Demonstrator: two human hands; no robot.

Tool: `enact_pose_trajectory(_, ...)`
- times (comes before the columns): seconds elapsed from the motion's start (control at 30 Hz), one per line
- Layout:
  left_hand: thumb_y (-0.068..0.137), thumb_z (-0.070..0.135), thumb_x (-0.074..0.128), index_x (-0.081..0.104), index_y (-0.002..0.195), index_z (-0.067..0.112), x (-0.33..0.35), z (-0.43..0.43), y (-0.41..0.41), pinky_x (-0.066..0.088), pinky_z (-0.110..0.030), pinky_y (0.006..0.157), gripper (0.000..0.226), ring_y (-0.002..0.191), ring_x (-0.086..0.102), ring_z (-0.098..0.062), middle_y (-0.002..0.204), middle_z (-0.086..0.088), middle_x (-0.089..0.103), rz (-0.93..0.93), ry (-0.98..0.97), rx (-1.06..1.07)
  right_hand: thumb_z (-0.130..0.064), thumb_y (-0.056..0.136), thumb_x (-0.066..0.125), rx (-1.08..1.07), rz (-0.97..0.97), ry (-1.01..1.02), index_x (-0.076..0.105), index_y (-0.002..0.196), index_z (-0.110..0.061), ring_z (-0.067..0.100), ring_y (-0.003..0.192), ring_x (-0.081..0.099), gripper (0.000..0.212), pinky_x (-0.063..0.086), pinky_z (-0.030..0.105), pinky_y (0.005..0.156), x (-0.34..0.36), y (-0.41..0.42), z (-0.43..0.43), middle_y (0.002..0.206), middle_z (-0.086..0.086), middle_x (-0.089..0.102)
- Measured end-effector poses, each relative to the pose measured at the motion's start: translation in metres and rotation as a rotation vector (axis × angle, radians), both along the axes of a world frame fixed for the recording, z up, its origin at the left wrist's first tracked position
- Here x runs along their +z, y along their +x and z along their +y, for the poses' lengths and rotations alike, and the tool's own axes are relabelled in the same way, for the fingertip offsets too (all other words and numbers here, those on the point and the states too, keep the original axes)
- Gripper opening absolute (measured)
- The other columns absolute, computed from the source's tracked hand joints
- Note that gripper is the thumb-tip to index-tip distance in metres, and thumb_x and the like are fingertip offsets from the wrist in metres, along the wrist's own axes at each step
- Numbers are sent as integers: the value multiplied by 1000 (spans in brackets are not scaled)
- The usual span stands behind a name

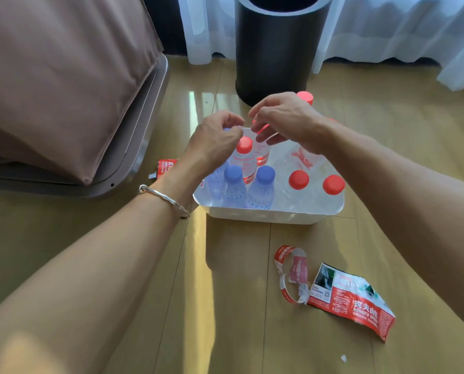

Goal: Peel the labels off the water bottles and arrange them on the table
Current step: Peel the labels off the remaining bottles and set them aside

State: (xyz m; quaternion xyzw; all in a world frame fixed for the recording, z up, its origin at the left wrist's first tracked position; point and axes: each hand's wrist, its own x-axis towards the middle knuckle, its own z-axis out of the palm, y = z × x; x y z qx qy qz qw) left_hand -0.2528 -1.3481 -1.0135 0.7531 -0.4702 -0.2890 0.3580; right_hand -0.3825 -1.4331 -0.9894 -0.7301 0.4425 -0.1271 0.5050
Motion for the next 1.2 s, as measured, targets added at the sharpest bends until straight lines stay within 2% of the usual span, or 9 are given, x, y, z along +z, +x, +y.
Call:
enact_pose_trajectory(0.2, 100, 22, 51, 62, 116, 15, 7, -8, -17, 51, -29, 86, 21, 101, 60, -16, 106, 2, 61, 103, -53, 18, -19, 100, 50, 62, 74, -11, 65, 110, -10, 16, 84, 69, 20, 56, 23, 70, -12, -6, 4, 91, 1, 68)
enact_pose_trajectory(0.33, 100, 22, 50, 63, 114, 15, 3, -10, -19, 51, -29, 86, 20, 101, 60, -16, 106, 0, 64, 111, -58, 24, -21, 100, 50, 59, 65, -11, 65, 105, -12, 20, 88, 71, 19, 58, 31, 78, -15, -5, 1, 92, 2, 69)
enact_pose_trajectory(0.5, 100, 19, 48, 61, 105, 17, -3, -18, -17, 47, -17, 72, 15, 90, 58, -9, 95, 5, 62, 144, -104, 76, -19, 100, 48, 49, 60, -26, 66, 108, -10, 19, 87, 71, 21, 58, 32, 80, -23, -1, -2, 93, 3, 70)
enact_pose_trajectory(0.6, 100, 17, 48, 63, 107, 16, -9, -22, -19, 45, -11, 66, 17, 80, 57, -3, 88, 9, 60, 139, -105, 84, -17, 100, 47, 38, 47, -16, 65, 96, -14, 14, 78, 69, 19, 57, 28, 74, -32, 1, -5, 87, 1, 69)
enact_pose_trajectory(0.73, 99, 17, 47, 62, 103, 20, -17, -26, -21, 50, -24, 75, 16, 82, 59, -7, 90, 6, 63, 123, -95, 74, -17, 98, 48, -4, 19, -26, 66, 88, -12, 14, 71, 68, 21, 54, 25, 64, -42, 6, -10, 79, 2, 69)
enact_pose_trajectory(0.9, 100, 12, 38, 61, 106, 12, -26, -35, -28, 51, -25, 70, 23, 87, 62, -19, 96, -6, 65, 73, -144, 69, -13, 94, 50, -69, -13, -65, 69, 93, -3, 11, 65, 63, 21, 53, 24, 59, -45, 12, -13, 73, 3, 67)
enact_pose_trajectory(0.97, 98, 17, 34, 59, 107, 9, -35, -36, -34, 50, -24, 72, 28, 91, 62, -23, 101, -13, 64, 62, -183, 98, -15, 94, 52, -100, -18, -78, 66, 86, -9, 9, 62, 58, 18, 50, 27, 59, -50, 15, -11, 69, -2, 63)
enact_pose_trajectory(1.07, 91, 20, 30, 59, 106, 6, -50, -30, -38, 47, -36, 85, 36, 95, 59, -25, 101, -13, 62, 22, -251, 105, -15, 95, 51, -121, 27, -162, 61, 80, -14, 13, 70, 53, 19, 42, 28, 63, -64, 16, -6, 71, -4, 57)
enact_pose_trajectory(1.2, 87, 24, 28, 60, 103, 8, -57, -26, -43, 41, -24, 83, 40, 93, 55, -20, 98, -7, 60, -33, -268, 67, -8, 92, 48, -171, -56, -210, 63, 93, -7, 20, 79, 58, 15, 46, 38, 73, -78, 7, 7, 80, 8, 64)
